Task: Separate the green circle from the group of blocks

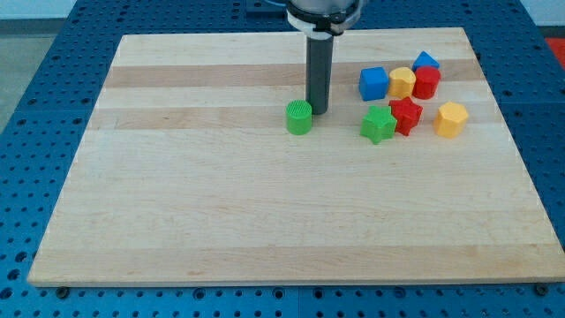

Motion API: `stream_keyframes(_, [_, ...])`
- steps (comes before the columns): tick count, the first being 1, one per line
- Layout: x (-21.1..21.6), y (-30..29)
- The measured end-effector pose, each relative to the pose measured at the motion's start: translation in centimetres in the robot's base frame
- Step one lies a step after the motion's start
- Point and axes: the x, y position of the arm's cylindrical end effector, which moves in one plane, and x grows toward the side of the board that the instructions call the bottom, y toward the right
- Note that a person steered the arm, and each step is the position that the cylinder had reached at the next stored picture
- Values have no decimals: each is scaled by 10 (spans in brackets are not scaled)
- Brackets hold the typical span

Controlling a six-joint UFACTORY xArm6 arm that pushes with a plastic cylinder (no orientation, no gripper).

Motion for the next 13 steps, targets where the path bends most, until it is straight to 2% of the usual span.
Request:
stream_keyframes(3, [92,5])
stream_keyframes(4, [100,-18])
stream_keyframes(5, [100,-37])
stream_keyframes(10, [-47,-38])
stream_keyframes(11, [-62,-38])
stream_keyframes(12, [-45,-38])
stream_keyframes(13, [10,-38])
